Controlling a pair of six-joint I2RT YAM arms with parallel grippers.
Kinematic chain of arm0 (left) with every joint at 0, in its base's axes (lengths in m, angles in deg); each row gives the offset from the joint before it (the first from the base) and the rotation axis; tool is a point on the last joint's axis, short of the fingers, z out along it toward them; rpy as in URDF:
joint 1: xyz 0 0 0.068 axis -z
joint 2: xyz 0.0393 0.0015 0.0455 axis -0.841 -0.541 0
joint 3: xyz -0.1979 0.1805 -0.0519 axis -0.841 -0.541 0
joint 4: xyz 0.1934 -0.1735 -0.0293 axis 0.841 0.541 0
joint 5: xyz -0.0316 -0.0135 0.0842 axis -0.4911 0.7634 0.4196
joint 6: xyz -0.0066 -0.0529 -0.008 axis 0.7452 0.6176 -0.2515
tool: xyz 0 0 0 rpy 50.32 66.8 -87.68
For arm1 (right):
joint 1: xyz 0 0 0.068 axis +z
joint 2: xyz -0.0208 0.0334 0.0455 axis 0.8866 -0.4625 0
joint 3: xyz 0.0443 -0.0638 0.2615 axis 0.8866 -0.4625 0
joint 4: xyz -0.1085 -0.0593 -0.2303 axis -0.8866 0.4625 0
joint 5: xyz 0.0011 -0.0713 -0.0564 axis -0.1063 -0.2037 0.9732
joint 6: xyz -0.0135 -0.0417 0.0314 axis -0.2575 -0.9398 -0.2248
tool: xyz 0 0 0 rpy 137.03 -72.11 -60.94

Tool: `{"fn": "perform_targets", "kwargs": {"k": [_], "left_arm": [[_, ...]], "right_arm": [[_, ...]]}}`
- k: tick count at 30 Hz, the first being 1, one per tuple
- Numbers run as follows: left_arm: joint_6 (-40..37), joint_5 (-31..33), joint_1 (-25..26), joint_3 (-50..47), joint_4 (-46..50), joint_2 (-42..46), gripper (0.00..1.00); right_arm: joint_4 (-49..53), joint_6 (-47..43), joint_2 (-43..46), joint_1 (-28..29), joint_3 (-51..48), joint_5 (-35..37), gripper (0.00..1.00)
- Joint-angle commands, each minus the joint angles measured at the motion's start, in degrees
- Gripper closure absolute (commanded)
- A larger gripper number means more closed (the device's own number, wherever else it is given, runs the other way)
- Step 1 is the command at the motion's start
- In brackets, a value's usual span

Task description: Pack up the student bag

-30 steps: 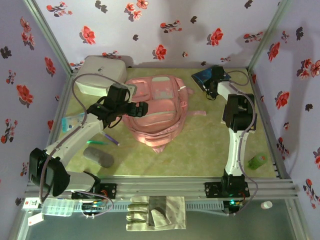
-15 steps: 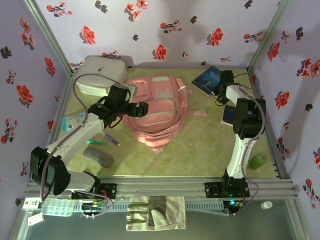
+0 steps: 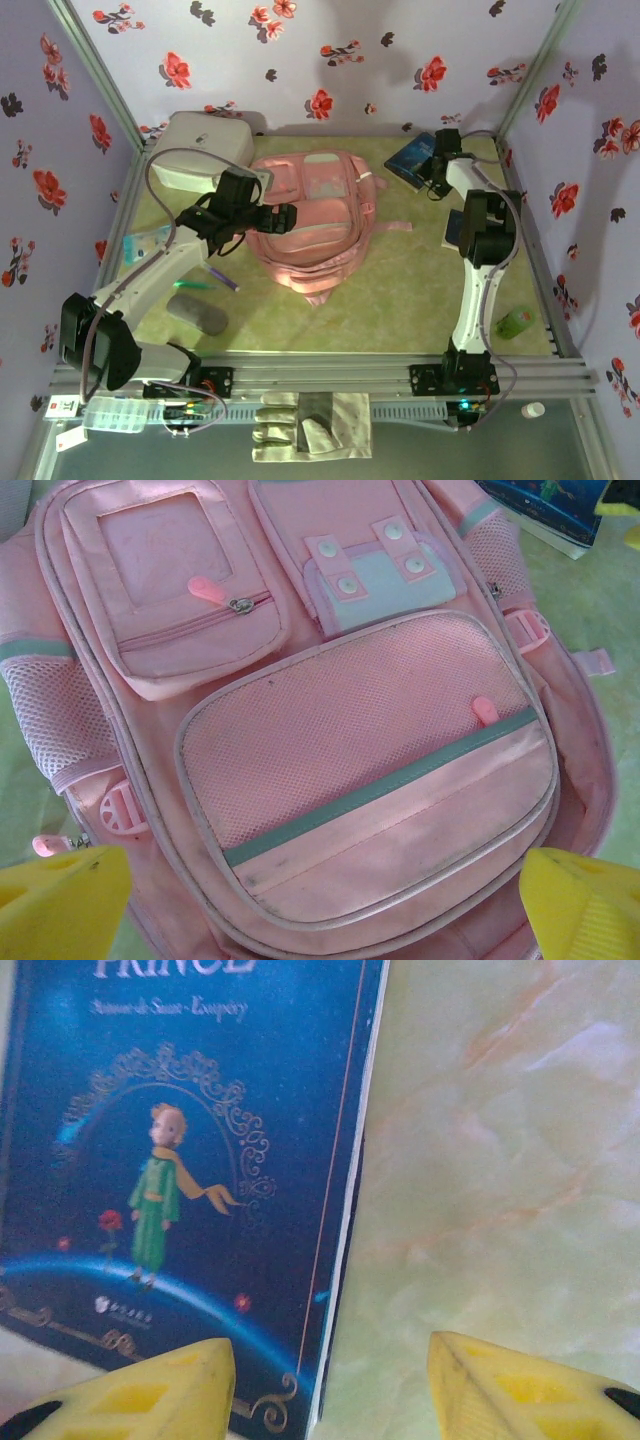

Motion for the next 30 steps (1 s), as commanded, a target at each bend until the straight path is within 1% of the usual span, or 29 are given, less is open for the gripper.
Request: {"fn": "perform_targets", "kwargs": {"k": [1, 8, 14, 21, 25, 30], "left_arm": [[0.5, 0.2, -0.5, 0.9, 0.4, -0.3, 0.00], [0.4, 0.2, -0.5, 0.0, -0.2, -0.3, 0.00], [-0.1, 0.3, -0.6, -0.2, -0.4, -0.3, 0.00], [-0.2, 0.2, -0.6, -0.4, -1.2, -0.6, 0.00], [-0.3, -0.1, -0.6, -0.4, -1.4, -0.8, 0.00], [-0.1, -0.6, -0.6, -0.1, -1.5, -1.3, 0.00]], "right_arm": [[5.6, -3.1, -2.9, 0.8, 4.5, 0.2, 0.47], [14.8, -5.6, -5.3, 2.1, 7.4, 6.1, 0.48], [20.9, -7.5, -6.2, 2.1, 7.1, 7.9, 0.48], [19.4, -7.6, -0.8, 1.5, -1.0, 11.7, 0.48], [16.5, -7.5, 3.6, 0.4, -5.6, 12.1, 0.48], [15.1, -7.8, 8.2, 0.7, -5.5, 12.4, 0.48]]}}
